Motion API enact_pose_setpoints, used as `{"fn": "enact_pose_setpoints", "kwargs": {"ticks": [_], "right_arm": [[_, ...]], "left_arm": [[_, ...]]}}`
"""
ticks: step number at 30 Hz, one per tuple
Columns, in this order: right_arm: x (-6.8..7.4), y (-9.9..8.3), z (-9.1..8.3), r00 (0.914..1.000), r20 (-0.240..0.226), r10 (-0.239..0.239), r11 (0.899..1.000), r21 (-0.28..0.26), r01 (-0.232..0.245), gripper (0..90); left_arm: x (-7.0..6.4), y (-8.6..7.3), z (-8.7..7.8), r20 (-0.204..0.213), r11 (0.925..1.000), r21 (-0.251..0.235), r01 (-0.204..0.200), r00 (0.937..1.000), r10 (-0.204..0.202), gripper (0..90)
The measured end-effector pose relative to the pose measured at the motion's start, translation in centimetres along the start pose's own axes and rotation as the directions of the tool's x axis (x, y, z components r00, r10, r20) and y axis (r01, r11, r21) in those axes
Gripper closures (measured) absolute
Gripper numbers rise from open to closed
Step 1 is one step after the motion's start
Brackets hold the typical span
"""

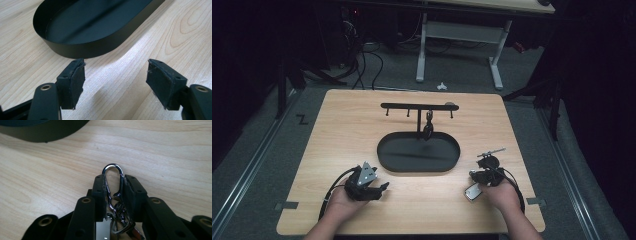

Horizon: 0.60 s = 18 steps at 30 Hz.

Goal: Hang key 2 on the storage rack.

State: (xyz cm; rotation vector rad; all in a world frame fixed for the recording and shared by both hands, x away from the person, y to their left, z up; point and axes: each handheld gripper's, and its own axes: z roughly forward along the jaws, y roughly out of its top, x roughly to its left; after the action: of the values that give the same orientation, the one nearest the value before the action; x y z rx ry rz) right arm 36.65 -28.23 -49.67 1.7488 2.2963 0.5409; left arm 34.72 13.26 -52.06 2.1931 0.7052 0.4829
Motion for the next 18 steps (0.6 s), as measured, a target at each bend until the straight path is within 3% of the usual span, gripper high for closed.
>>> {"fn": "enact_pose_setpoints", "kwargs": {"ticks": [5,12,18], "right_arm": [[0.16,0.00,-0.38,0.9993,0.010,-0.035,0.999,-0.003,0.035,81.2],[0.65,-0.29,-0.52,0.9983,0.002,-0.058,0.998,-0.011,0.058,80.3],[0.78,-0.25,-0.70,0.9992,-0.026,-0.031,0.999,-0.021,0.030,65.1]], "left_arm": [[-0.01,0.01,0.00,0.000,1.0000,-0.001,-0.001,1.0000,0.001,31.4],[0.01,0.01,0.06,0.000,1.0000,0.001,-0.001,1.0000,0.001,31.4],[-0.08,0.04,0.06,0.002,1.0000,0.002,-0.004,1.0000,0.004,31.3]]}}
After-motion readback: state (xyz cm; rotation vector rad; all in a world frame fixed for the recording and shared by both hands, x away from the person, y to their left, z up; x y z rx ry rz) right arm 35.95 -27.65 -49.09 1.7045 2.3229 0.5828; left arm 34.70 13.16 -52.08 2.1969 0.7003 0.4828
